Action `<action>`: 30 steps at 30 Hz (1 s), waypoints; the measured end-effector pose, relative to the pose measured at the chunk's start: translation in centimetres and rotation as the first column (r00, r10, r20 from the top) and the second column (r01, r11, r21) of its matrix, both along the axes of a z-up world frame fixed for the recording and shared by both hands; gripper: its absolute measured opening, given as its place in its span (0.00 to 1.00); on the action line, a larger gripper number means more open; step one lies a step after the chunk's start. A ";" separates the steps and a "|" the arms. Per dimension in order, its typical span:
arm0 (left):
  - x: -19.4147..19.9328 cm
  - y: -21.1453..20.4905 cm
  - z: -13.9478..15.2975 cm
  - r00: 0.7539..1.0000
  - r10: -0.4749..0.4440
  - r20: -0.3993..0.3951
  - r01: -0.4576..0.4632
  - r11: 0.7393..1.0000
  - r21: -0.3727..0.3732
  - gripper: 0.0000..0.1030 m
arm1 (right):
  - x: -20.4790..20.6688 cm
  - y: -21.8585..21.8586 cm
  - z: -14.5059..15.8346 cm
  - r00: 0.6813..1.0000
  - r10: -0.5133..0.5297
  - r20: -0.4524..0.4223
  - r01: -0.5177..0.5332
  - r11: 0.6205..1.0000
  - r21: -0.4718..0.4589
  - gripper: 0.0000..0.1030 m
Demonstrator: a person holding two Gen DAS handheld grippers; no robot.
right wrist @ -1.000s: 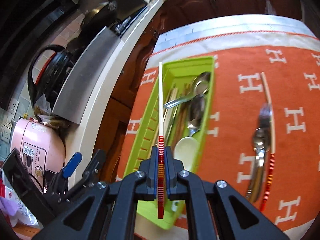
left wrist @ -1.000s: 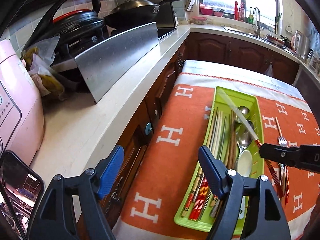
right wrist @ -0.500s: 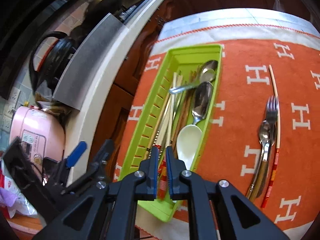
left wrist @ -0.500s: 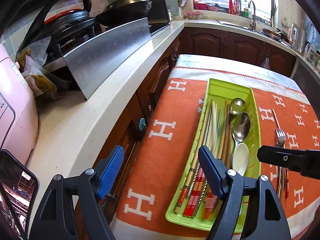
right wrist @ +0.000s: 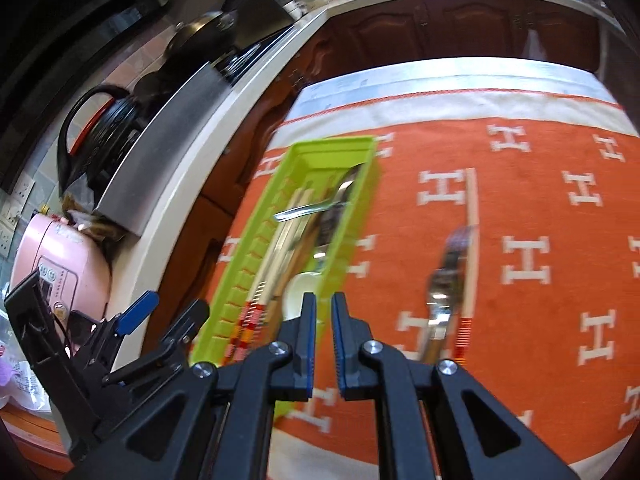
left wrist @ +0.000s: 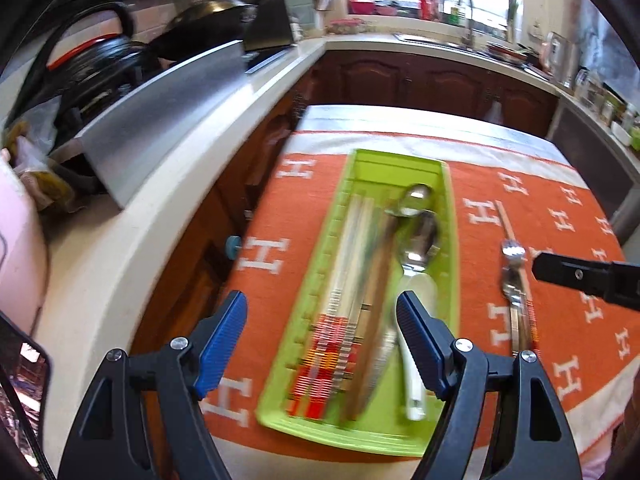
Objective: Organize utensils
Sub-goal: 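Withdraw both open tools from the tray to the remaining fork, spoons and chopstick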
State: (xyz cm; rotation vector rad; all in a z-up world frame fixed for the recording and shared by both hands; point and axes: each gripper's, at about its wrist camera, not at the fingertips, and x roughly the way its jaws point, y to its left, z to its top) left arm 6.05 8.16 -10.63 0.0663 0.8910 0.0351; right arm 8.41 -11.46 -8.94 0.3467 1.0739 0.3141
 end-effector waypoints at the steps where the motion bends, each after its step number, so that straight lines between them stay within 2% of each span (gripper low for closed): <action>1: 0.0 -0.7 0.0 1.000 -0.022 -0.004 0.022 1.000 -0.013 0.73 | -0.1 -0.7 -0.1 1.000 -0.015 0.002 0.015 1.000 -0.002 0.09; 7: -0.4 -4.5 0.2 0.991 -0.136 -0.006 0.135 0.989 -0.056 0.73 | -0.5 -4.9 -0.9 0.994 -0.105 0.008 0.105 0.994 -0.014 0.09; 13: -0.4 -8.4 -0.9 0.969 -0.243 -0.048 0.236 0.963 -0.129 0.72 | -0.7 -7.4 -2.5 0.991 -0.136 -0.015 0.136 0.991 0.001 0.09; 15: -0.3 -9.5 -1.8 0.960 -0.268 -0.079 0.255 0.956 -0.142 0.64 | -0.7 -7.7 -3.1 0.992 -0.125 -0.026 0.125 0.992 0.016 0.09; 20: 0.4 -10.9 -4.3 0.943 -0.293 -0.161 0.263 0.947 -0.185 0.36 | -0.4 -7.6 -4.7 0.995 -0.086 -0.045 0.088 0.994 0.059 0.09; 26: 1.4 -11.1 -6.5 0.928 -0.294 -0.228 0.234 0.937 -0.260 0.34 | 0.4 -7.7 -5.6 0.997 -0.058 -0.044 0.061 0.995 0.081 0.09; 30: 1.8 -11.7 -7.3 0.919 -0.302 -0.253 0.240 0.939 -0.248 0.33 | 0.6 -8.4 -6.1 0.997 -0.063 -0.051 0.068 0.993 0.096 0.09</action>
